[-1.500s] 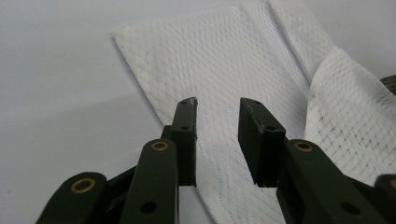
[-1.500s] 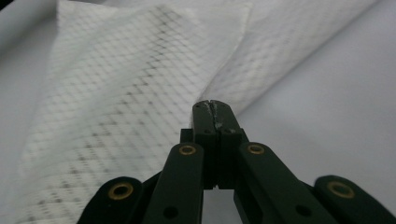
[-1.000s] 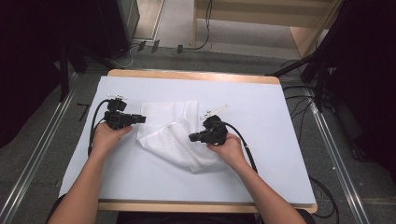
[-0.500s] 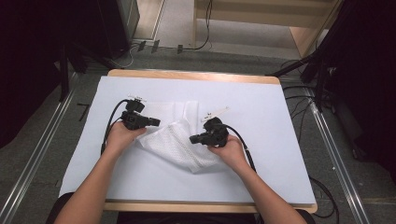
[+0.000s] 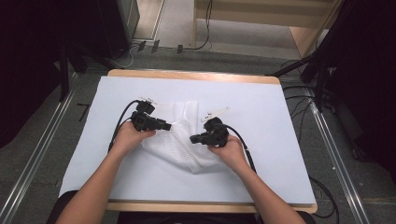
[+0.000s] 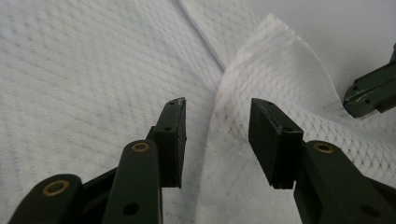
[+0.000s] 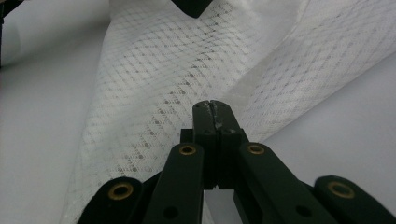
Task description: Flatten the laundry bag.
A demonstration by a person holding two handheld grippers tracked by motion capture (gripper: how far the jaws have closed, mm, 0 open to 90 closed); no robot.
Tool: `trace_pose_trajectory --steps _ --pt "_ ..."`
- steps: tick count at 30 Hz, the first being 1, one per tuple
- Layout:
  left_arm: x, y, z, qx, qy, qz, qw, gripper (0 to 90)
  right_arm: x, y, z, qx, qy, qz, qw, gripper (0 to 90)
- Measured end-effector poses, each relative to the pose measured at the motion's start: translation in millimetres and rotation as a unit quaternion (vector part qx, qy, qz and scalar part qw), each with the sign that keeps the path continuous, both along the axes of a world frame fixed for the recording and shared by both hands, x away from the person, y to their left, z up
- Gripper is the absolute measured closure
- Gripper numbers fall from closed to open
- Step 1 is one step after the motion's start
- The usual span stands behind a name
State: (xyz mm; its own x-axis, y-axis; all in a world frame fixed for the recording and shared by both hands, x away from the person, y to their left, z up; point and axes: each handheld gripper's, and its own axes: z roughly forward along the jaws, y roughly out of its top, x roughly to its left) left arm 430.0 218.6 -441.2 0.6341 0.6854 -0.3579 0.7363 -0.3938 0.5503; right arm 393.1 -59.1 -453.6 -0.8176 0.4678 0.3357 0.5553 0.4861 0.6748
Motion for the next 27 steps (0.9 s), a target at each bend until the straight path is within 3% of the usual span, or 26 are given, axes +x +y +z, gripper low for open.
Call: trace_pose_trajectory --steps 1,4,6,12,14,18,23,27 --pt "-0.1 -2.4 -1.1 0.0 0.009 -0.008 0.9999 64.0 0.1 -0.3 0.1 0.0 0.0 0.0 1.0 90.0" --pt "-1.5 -7.3 -0.7 0.004 0.006 -0.02 0.9998 83.0 0.6 -1.0 -0.1 0.001 0.0 -0.003 1.0 90.0" --pt "-3.1 -8.4 2.8 -0.001 0.001 -0.023 0.9997 87.7 1.0 -2.6 0.8 0.001 0.0 -0.004 1.0 90.0" --pt "-14.6 -0.3 20.9 -0.027 -0.022 -0.039 0.9986 88.2 1.7 -9.1 6.6 0.007 -0.01 -0.012 0.9998 90.0" --pt "-26.8 4.3 31.6 -0.033 -0.04 -0.053 0.9972 88.0 1.9 -15.2 11.8 0.011 -0.016 -0.021 0.9996 90.0" --pt "-43.6 12.5 41.2 -0.045 -0.053 -0.053 0.9962 87.3 2.7 -22.0 17.2 0.008 -0.03 -0.038 0.9988 90.0" --pt "-59.8 22.7 41.5 -0.044 -0.047 -0.062 0.996 86.4 5.8 -21.9 16.3 0.002 -0.036 -0.042 0.9985 90.0" --pt "-74.7 32.5 40.3 -0.06 -0.043 -0.063 0.9953 85.8 8.5 -14.7 14.7 -0.012 -0.043 -0.049 0.9978 87.1"
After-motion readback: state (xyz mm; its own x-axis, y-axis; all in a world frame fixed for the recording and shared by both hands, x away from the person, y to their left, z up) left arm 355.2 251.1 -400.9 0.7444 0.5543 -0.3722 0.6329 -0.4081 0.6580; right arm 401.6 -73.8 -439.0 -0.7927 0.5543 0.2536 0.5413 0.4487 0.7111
